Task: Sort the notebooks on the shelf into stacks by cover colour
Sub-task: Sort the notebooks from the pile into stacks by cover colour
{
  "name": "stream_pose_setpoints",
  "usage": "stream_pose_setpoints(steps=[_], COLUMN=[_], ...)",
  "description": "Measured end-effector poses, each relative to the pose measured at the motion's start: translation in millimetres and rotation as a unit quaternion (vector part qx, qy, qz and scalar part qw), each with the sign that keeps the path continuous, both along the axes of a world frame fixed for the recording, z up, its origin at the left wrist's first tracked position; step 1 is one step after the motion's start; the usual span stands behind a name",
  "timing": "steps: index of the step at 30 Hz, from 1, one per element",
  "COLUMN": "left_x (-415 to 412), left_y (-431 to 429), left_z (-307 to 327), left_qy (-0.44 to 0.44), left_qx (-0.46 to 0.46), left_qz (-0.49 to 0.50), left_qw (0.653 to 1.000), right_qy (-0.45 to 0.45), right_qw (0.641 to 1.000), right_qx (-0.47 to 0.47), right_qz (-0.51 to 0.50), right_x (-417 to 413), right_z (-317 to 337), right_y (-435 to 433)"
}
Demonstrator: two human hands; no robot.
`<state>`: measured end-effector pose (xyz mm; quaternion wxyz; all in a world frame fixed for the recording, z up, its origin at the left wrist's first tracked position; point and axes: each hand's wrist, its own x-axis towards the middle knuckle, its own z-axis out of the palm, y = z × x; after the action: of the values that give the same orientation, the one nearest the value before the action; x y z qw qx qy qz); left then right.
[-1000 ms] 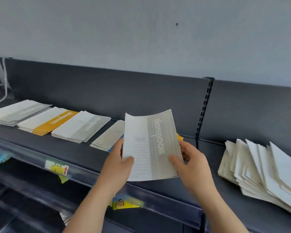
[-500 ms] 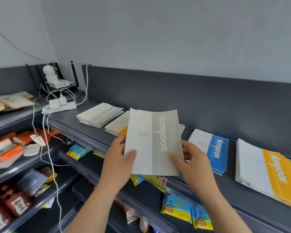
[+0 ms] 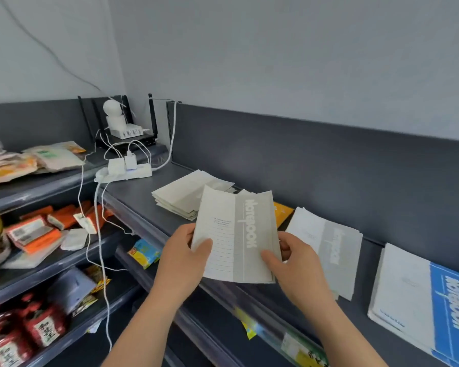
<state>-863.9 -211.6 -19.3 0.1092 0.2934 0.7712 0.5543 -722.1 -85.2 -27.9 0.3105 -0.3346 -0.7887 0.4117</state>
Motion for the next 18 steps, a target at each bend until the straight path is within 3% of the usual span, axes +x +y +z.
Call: stream_pose_setpoints(steps=[18], left_x=[-181], left_y=[66], left_z=[-6], left_qy=[0.073], left_qx=[-0.026], left_qz=[-0.03], left_qw=[0.997], right_qy=[-0.098], right_qw=[0.994], right_qx=[0.032], right_qz=[-0.043], right_x=[-175], right_z=[4], right_y=[52])
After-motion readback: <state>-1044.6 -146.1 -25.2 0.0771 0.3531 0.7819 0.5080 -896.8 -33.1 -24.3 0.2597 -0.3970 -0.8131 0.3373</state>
